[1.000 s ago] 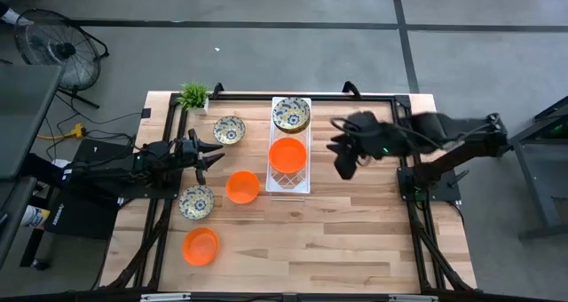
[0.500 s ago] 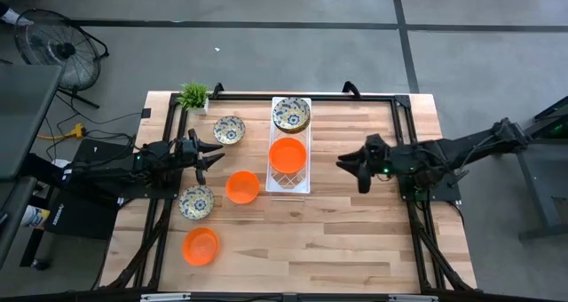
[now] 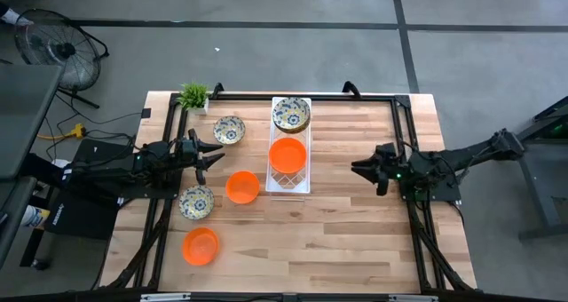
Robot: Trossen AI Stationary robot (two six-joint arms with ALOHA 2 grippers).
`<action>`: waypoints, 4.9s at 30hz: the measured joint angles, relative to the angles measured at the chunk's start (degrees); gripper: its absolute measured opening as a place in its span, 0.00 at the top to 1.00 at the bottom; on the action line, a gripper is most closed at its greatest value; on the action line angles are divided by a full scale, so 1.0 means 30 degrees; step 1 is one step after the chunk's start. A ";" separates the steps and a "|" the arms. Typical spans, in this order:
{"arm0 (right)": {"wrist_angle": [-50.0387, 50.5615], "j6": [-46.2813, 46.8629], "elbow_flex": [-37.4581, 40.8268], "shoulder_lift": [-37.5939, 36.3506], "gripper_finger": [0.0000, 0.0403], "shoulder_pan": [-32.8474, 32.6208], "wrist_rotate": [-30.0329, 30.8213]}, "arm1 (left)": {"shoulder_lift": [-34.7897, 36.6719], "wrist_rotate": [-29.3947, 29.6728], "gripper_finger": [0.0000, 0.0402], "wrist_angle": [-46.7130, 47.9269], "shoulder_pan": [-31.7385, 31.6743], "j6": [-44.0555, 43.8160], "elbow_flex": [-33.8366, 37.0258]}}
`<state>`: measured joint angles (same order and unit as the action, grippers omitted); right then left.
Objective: Pick & Place Mini bowls
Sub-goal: Stack the yellow bowl on top of the yellow bowl on the shelf
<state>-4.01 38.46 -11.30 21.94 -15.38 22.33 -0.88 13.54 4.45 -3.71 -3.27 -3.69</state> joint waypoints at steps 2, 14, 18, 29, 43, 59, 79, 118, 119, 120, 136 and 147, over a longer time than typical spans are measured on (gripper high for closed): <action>-0.0220 -0.0430 0.0701 -0.1141 0.73 0.0004 -0.0276 | 0.0000 0.0000 0.68 0.0000 -0.0003 0.0002 0.0001; 0.1891 -0.2717 0.2256 -0.7056 0.73 0.0000 -0.1662 | 0.0000 0.0000 0.68 0.0000 0.0000 0.0000 0.0003; 0.2726 -0.3075 0.2224 -0.7207 0.73 0.0007 -0.2135 | 0.0004 0.0000 0.68 0.0000 -0.0003 0.0001 -0.0003; 0.3786 -0.3484 0.2197 -0.7275 0.73 0.0171 -0.2817 | 0.0004 0.0022 0.68 0.0000 -0.0004 0.0003 0.0000; 0.0753 -0.5137 0.3387 -0.7202 0.73 0.3178 -0.4787 | 0.0000 0.0044 0.68 0.0000 -0.0003 0.0000 0.0003; 0.0276 -0.7335 0.3570 -0.7064 0.73 0.4124 -0.5143 | 0.0001 0.0063 0.68 0.0000 -0.0002 0.0000 0.0001; 0.0363 -0.7337 0.3567 -0.7056 0.73 0.4124 -0.5158 | -0.0003 0.0066 0.68 -0.0007 -0.0003 0.0007 0.0003; 0.0385 -0.7337 0.3574 -0.7049 0.73 0.4124 -0.5151 | -0.8530 -0.4311 0.68 1.4162 -0.0004 -0.1676 -0.9353; 0.0385 -0.7337 0.3574 -0.7049 0.73 0.4124 -0.5151 | -0.8975 -0.4449 0.68 1.4626 -0.0004 -0.1697 -0.9649; 0.0385 -0.7337 0.3574 -0.7049 0.73 0.4124 -0.5151 | -0.9362 -0.4691 0.68 1.5036 -0.0004 -0.1793 -0.9900; 0.0385 -0.7337 0.3574 -0.7049 0.73 0.4124 -0.5151 | -1.4078 -0.9763 0.68 1.8593 0.0333 -0.0569 -1.0371; 0.0385 -0.7333 0.3574 -0.7049 0.73 0.4119 -0.5151 | -1.7710 -0.7958 0.68 1.8306 0.1395 0.1022 -1.0371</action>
<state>-2.85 16.46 -0.58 0.80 -3.02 6.87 -54.01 -10.34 59.37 0.47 -0.20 -34.81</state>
